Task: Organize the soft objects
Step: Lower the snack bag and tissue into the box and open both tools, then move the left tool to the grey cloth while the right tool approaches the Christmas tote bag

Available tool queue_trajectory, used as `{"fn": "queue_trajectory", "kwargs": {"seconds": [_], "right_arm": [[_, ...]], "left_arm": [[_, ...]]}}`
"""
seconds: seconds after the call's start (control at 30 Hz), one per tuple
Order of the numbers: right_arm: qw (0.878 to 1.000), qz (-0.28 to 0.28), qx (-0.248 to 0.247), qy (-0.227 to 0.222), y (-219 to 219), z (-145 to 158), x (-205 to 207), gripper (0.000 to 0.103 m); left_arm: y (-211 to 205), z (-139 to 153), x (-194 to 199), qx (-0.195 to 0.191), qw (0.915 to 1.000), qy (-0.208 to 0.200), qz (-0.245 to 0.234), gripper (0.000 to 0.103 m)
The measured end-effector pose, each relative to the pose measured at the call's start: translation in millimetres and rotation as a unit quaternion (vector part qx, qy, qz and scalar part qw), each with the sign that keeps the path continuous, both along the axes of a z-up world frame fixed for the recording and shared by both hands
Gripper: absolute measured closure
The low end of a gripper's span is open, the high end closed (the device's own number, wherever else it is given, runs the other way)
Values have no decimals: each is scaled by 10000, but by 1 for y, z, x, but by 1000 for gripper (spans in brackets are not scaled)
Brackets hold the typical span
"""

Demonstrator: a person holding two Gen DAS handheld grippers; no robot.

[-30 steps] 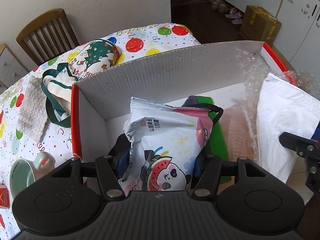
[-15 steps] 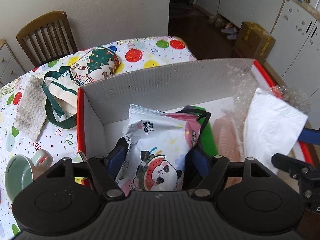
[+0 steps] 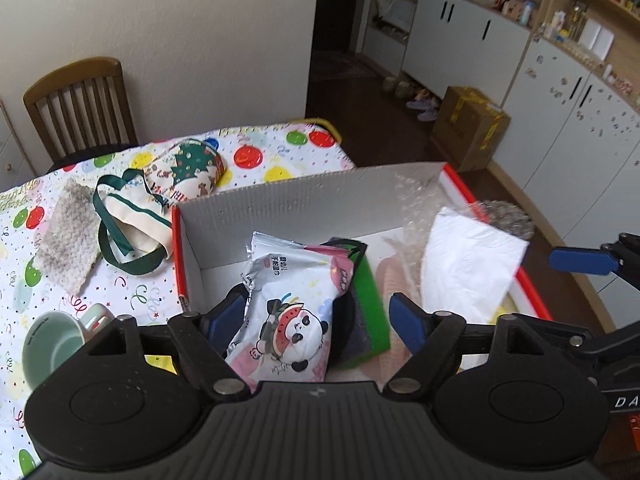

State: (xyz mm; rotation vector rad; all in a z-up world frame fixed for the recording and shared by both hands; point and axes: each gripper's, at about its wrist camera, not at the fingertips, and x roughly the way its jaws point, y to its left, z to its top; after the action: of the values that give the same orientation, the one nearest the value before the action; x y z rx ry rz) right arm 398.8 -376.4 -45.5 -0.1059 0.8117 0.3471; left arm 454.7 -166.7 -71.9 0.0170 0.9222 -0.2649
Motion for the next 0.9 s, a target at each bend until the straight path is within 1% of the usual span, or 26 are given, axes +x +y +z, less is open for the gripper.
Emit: {"fn": "queue_trajectory", "kwargs": {"seconds": [0.13, 0.23, 0.33, 0.4, 0.5, 0.57, 0.6, 0.8, 0.9], "right_arm": [[9998, 119, 53, -135, 5, 16, -8, 12], [9993, 265, 88, -233, 11, 30, -14, 7], [9985, 413, 113, -330, 19, 45, -18, 3], [9980, 502, 139, -369, 24, 53, -18, 2], [9971, 609, 156, -423, 33, 66, -17, 1], [9968, 637, 177, -446, 40, 75, -14, 1], [9967, 655, 191, -450, 44, 79, -13, 1], [9961, 665, 175, -545, 70, 99, 4, 0], [9967, 589, 152, -536, 86, 105, 18, 0]], "left_arm": [[12, 15, -15, -147, 9998, -114, -62, 21], [24, 26, -24, -225, 9995, -201, -81, 17], [37, 37, -32, -262, 9992, -307, -68, 17], [47, 44, -35, -264, 9990, -360, -48, 16], [63, 55, -37, -316, 9986, -434, -24, 11], [75, 61, -37, -360, 9981, -501, 21, 5], [81, 65, -36, -370, 9978, -541, 50, 4], [118, 81, -29, -323, 9964, -758, 220, 1], [136, 87, -20, -180, 9957, -864, 294, 1]]}}
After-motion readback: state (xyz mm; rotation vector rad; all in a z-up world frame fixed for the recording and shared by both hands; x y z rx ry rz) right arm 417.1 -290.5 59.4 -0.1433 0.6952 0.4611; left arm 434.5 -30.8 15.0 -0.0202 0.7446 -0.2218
